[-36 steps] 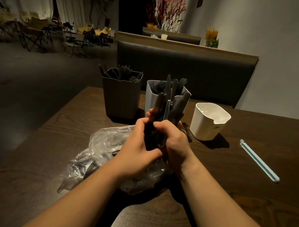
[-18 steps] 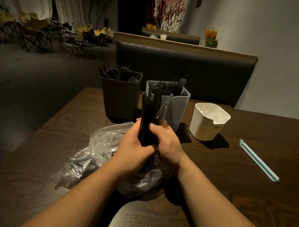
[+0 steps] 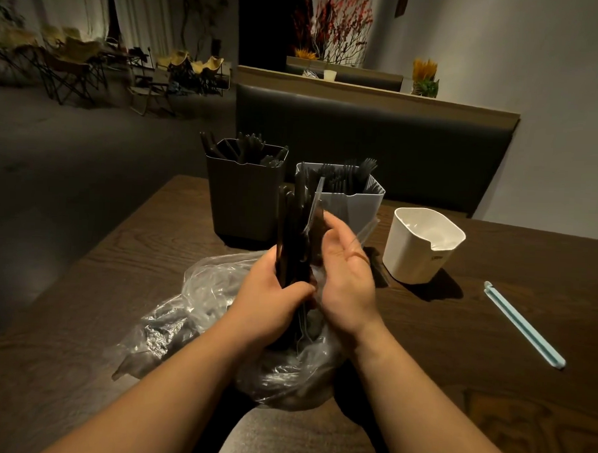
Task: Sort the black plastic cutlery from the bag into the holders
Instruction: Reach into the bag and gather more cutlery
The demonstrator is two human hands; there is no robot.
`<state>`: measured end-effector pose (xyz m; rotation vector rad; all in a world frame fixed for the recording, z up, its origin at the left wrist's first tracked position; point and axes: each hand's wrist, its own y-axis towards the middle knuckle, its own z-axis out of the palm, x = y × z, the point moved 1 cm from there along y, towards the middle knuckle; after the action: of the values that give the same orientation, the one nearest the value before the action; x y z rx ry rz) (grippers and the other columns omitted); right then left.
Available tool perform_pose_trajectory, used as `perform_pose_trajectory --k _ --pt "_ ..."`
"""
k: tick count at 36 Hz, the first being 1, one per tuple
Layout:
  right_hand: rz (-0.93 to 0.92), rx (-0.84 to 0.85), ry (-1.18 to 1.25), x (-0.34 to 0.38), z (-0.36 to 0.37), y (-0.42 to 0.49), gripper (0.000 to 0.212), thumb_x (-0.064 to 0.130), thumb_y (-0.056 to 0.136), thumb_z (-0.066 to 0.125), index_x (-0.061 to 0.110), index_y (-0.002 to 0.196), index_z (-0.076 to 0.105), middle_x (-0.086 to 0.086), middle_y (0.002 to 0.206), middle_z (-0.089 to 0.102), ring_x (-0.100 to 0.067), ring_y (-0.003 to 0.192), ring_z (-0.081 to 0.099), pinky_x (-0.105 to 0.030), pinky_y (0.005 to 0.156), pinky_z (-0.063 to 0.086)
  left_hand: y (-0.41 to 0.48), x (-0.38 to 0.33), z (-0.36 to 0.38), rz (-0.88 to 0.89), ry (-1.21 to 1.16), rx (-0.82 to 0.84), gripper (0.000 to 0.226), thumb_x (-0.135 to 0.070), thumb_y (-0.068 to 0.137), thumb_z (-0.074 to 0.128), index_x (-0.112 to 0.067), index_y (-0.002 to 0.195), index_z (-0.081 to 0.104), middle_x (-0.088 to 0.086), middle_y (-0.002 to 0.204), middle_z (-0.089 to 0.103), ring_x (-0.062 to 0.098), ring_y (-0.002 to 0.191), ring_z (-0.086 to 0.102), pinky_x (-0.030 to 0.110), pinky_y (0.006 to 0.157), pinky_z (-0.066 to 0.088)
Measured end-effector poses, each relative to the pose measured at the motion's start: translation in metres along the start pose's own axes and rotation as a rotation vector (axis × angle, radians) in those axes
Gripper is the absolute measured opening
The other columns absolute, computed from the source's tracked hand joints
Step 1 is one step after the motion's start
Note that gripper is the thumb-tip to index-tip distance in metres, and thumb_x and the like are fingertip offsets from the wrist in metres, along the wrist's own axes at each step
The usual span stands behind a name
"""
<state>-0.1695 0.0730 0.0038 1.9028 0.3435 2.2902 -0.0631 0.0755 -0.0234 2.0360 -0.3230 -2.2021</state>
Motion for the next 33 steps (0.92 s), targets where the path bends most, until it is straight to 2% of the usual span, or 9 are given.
perform_pose_trajectory --k 5,8,11,15,21,26,29,31,33 --pt "-0.102 -0.135 -0.116 0.018 -0.011 0.016 0.027 0.022 0.107 0.038 0.025 0.108 0.065 -0.008 0.113 0.070 -0.022 0.107 0.067 -0.037 0.093 0.055 0.000 0.000 -0.003 -0.080 -0.036 0.049 0.027 0.013 0.084 0.064 -0.013 0.093 0.062 0.002 0.076 0.067 0.020 0.072 0.066 0.038 0.071 0.056" --pt "-0.137 -0.138 -0.222 0.032 -0.013 0.029 0.024 0.021 0.107 0.041 0.022 0.099 0.064 -0.002 0.083 0.066 -0.011 0.072 0.064 -0.023 0.065 0.053 0.000 0.000 -0.003 -0.097 -0.051 0.051 0.022 0.004 0.080 0.068 -0.012 0.094 0.062 0.005 0.079 0.067 0.023 0.074 0.066 0.041 0.073 0.057" --pt "-0.081 -0.076 -0.290 0.044 -0.016 0.044 0.019 0.024 0.105 0.048 0.015 0.099 0.064 0.007 0.059 0.051 -0.003 0.051 0.046 -0.017 0.047 0.037 0.001 0.001 -0.003 -0.111 -0.072 0.038 0.024 -0.006 0.068 0.068 -0.012 0.090 0.061 0.003 0.076 0.067 0.022 0.072 0.066 0.040 0.070 0.054" --pt "0.081 0.096 -0.345 0.049 -0.014 0.049 0.020 0.038 0.097 0.061 0.020 0.089 0.065 0.015 0.051 0.049 0.001 0.045 0.043 -0.018 0.047 0.033 0.002 0.001 -0.004 -0.115 -0.111 0.056 0.025 -0.004 0.066 0.066 -0.009 0.090 0.060 0.005 0.074 0.065 0.022 0.069 0.064 0.037 0.067 0.053" --pt "0.230 0.223 -0.225 0.056 -0.013 0.049 0.024 0.033 0.097 0.063 0.022 0.076 0.059 0.010 0.051 0.042 -0.005 0.043 0.035 -0.018 0.042 0.027 0.003 0.000 -0.005 -0.115 -0.121 0.084 0.026 -0.001 0.064 0.064 -0.007 0.089 0.059 0.009 0.075 0.062 0.024 0.067 0.061 0.041 0.066 0.051" --pt "0.073 0.093 -0.207 0.063 -0.013 0.060 0.025 0.027 0.100 0.059 0.019 0.076 0.056 0.006 0.053 0.041 -0.008 0.045 0.035 -0.023 0.045 0.025 0.003 0.001 -0.004 -0.128 -0.114 0.109 0.026 0.000 0.065 0.063 -0.006 0.089 0.057 0.009 0.073 0.061 0.024 0.063 0.061 0.039 0.064 0.049" --pt "0.027 0.011 -0.196 0.070 -0.016 0.066 0.026 0.031 0.104 0.050 0.011 0.092 0.059 0.010 0.051 0.055 -0.006 0.043 0.039 -0.022 0.046 0.030 0.003 0.002 -0.004 -0.137 -0.112 0.120 0.028 -0.002 0.066 0.065 -0.005 0.093 0.057 0.010 0.076 0.061 0.026 0.066 0.062 0.039 0.066 0.050" --pt "0.022 0.008 -0.161 0.075 -0.021 0.067 0.029 0.030 0.107 0.042 0.004 0.107 0.054 0.003 0.065 0.071 -0.012 0.045 0.035 -0.022 0.042 0.028 0.004 0.003 -0.005 -0.145 -0.109 0.120 0.029 -0.003 0.066 0.066 -0.006 0.094 0.058 0.010 0.079 0.063 0.026 0.067 0.063 0.039 0.067 0.051" --pt "0.004 -0.033 -0.150 0.081 -0.029 0.066 0.024 0.032 0.108 0.039 0.011 0.103 0.050 -0.007 0.083 0.076 -0.015 0.047 0.040 -0.021 0.040 0.033 0.004 0.002 -0.005 -0.146 -0.098 0.121 0.028 -0.004 0.067 0.067 -0.007 0.094 0.059 0.009 0.080 0.063 0.025 0.069 0.063 0.037 0.067 0.052"
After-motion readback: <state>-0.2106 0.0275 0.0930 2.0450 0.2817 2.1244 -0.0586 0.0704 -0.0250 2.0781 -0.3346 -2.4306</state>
